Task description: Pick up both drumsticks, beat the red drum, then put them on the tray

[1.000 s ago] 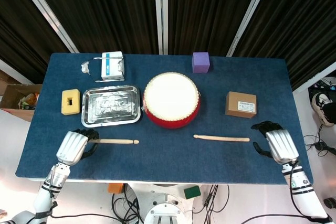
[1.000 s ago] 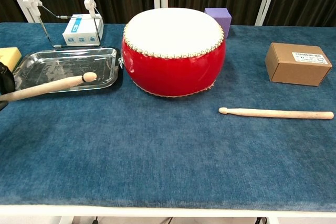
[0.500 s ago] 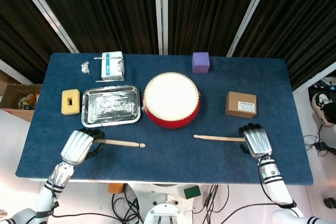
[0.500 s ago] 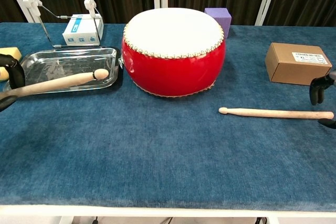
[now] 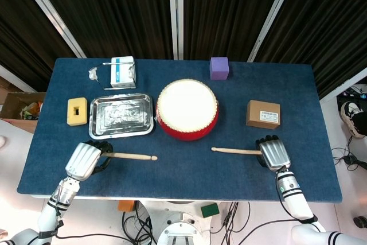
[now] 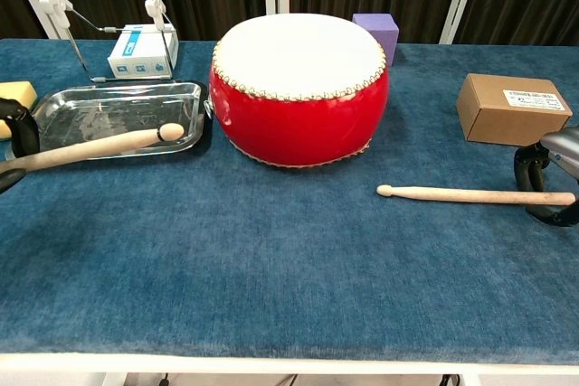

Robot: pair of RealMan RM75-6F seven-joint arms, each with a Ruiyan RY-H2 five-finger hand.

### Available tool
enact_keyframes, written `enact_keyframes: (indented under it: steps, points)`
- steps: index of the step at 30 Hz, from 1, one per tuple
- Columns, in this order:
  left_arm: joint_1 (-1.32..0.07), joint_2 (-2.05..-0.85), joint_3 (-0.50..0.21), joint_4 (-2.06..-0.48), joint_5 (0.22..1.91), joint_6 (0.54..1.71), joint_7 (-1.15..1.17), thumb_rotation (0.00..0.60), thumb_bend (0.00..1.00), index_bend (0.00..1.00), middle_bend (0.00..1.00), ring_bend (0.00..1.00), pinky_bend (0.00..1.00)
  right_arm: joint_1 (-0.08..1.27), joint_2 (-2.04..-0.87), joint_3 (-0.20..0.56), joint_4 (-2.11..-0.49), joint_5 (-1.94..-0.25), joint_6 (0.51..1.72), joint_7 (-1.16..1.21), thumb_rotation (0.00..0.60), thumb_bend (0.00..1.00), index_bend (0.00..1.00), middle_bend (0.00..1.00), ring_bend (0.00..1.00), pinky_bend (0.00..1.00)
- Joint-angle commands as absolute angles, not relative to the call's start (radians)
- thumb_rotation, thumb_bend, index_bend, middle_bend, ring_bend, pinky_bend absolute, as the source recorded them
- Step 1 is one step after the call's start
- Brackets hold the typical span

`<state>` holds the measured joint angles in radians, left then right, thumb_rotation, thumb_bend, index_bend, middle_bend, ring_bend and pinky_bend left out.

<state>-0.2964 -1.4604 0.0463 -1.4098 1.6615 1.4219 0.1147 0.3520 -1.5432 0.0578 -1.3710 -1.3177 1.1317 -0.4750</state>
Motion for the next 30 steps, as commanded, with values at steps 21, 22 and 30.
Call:
enact_keyframes:
  steps: [21, 22, 30]
  points:
    - [-0.292, -1.412, 0.025, -1.467, 1.633, 1.405, 0.108, 0.6, 0.62, 0.66, 0.67, 0.62, 0.66, 0.408, -1.446, 0.009, -1.358, -1.522, 1.178, -0.336, 0.6, 0.82, 0.78, 0.69, 0.46, 0.45]
    - [-0.291, -1.408, 0.022, -1.474, 1.628, 1.405, 0.108, 0.6, 0.62, 0.66, 0.67, 0.62, 0.66, 0.408, -1.431, 0.004, -1.357, -1.55, 1.199, -0.303, 0.6, 0.83, 0.8, 0.7, 0.46, 0.45]
    - [-0.308, -1.353, -0.015, -1.56, 1.582, 1.372, 0.128, 0.6, 0.62, 0.66, 0.68, 0.62, 0.66, 0.395, -1.345, 0.012, -1.334, -1.731, 1.44, -0.105, 0.6, 0.9, 0.86, 0.73, 0.49, 0.5]
